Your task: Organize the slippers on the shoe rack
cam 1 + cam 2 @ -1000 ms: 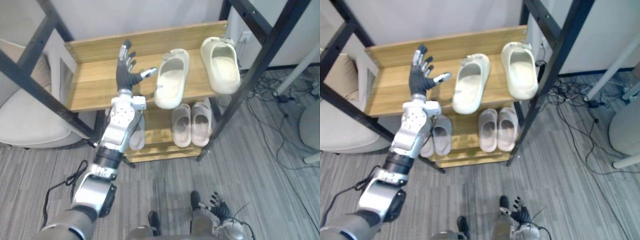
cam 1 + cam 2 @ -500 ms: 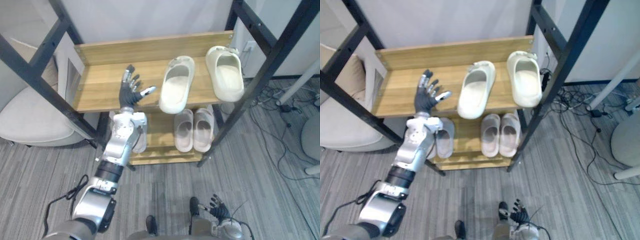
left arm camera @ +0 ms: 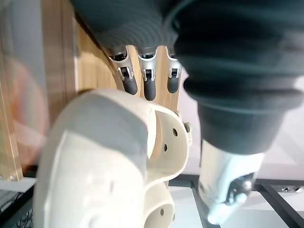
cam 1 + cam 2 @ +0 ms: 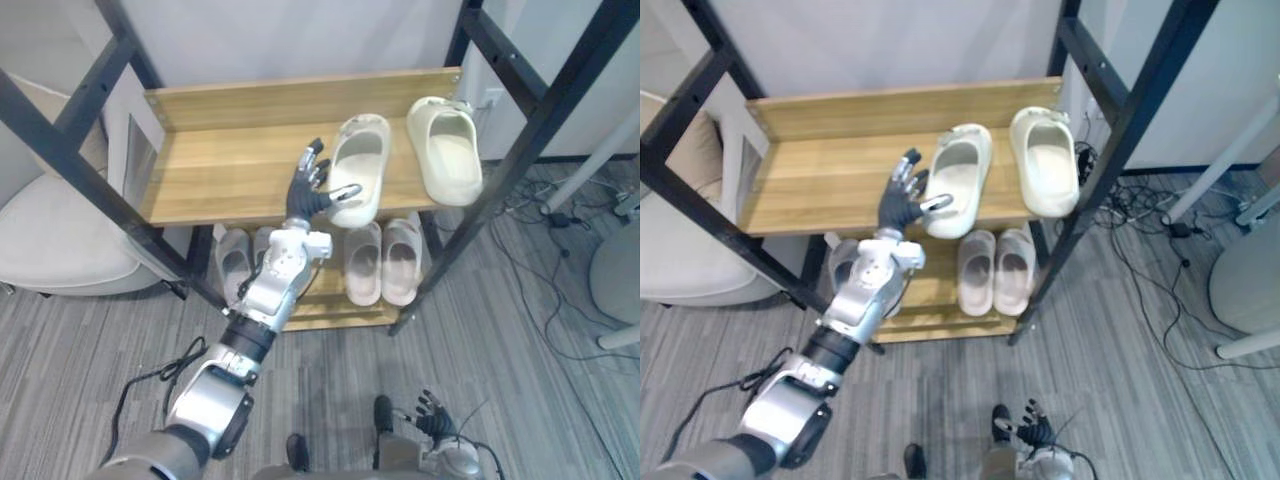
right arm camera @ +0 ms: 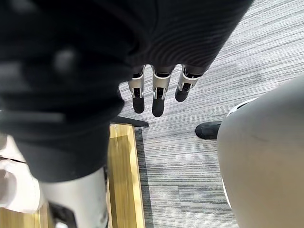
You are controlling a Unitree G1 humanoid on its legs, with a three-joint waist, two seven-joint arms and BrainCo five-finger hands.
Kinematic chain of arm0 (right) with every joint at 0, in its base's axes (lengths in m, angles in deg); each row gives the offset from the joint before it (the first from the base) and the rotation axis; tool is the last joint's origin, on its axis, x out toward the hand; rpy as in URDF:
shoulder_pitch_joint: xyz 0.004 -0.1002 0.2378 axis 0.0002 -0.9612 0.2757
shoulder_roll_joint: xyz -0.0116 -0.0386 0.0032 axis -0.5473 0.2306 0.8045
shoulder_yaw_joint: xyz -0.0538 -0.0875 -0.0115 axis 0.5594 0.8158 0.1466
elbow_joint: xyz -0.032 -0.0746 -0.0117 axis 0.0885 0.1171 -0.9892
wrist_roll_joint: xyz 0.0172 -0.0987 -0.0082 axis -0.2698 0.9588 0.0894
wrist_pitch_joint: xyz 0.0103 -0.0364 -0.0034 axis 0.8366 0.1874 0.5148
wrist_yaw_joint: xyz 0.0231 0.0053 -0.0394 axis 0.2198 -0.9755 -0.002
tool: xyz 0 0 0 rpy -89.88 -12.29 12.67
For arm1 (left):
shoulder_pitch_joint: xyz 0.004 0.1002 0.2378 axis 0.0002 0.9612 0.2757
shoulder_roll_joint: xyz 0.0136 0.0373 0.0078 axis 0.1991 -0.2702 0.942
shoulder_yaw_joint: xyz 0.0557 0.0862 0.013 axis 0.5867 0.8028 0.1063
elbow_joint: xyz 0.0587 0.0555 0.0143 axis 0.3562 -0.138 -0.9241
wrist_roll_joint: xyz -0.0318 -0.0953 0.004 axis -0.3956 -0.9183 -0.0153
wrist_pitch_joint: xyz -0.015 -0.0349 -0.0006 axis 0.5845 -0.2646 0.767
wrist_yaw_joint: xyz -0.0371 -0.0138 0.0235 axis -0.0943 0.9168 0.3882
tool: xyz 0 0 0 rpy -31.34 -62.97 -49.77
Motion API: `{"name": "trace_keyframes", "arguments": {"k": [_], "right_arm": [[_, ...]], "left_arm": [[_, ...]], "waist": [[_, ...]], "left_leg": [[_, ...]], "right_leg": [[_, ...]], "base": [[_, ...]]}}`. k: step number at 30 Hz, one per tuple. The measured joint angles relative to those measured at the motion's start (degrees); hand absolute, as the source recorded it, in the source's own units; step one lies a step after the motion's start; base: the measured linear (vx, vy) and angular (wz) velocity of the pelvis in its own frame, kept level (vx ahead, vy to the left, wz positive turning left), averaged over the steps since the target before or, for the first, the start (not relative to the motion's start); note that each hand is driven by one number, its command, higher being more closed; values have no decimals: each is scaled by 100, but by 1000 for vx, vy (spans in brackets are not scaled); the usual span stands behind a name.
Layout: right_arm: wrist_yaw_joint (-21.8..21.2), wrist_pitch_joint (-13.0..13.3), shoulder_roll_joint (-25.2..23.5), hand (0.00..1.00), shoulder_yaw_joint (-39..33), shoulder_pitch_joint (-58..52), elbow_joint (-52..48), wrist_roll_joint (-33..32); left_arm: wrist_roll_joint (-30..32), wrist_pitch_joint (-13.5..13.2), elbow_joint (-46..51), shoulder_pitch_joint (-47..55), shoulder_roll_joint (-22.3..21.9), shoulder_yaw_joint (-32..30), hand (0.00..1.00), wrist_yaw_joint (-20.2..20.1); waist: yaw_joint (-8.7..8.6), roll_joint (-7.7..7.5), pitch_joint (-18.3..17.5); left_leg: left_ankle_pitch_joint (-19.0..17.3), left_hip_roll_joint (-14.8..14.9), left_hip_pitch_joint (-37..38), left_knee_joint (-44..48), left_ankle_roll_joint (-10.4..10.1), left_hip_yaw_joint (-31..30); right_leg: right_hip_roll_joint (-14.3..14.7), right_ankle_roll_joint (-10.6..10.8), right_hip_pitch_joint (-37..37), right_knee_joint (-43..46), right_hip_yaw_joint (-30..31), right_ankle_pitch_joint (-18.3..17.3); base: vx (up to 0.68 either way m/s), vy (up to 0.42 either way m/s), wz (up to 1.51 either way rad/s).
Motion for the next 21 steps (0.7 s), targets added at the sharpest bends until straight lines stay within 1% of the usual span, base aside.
{"name": "trace_keyframes", "arguments": {"k": [5, 8, 13, 21], "right_arm": [[17, 0, -4, 0, 1, 5, -7, -1], [27, 4, -8, 0, 7, -9, -43, -3], [31, 4, -22, 0, 9, -36, -82, -4], [79, 6, -28, 0, 7, -96, -177, -6]], "left_arm": [[-33, 0, -208, -226, -38, 183, 0, 20], [-110, 5, -344, -418, -258, 225, 0, 113], [-108, 1, -500, -594, -416, 280, 0, 235], [-113, 17, -624, -654, -428, 236, 0, 251]], "waist": [[-11, -34, 18], [-29, -37, 19], [-19, -40, 19], [-11, -43, 21]], "left_leg": [[-23, 17, 53, -8, -25, 110], [-24, 23, -6, -4, -25, 105], [-23, 12, -42, 3, -24, 121], [-52, -41, -45, 58, 16, 168]], "right_leg": [[30, 4, -12, 0, 105, -3], [29, 13, -60, 5, 119, -8], [18, 28, -99, 43, 170, 3], [-34, 77, -100, 42, 254, 35]], "base": [[16, -13, -11], [0, 0, 0], [0, 0, 0], [-12, 1, -2]]}}
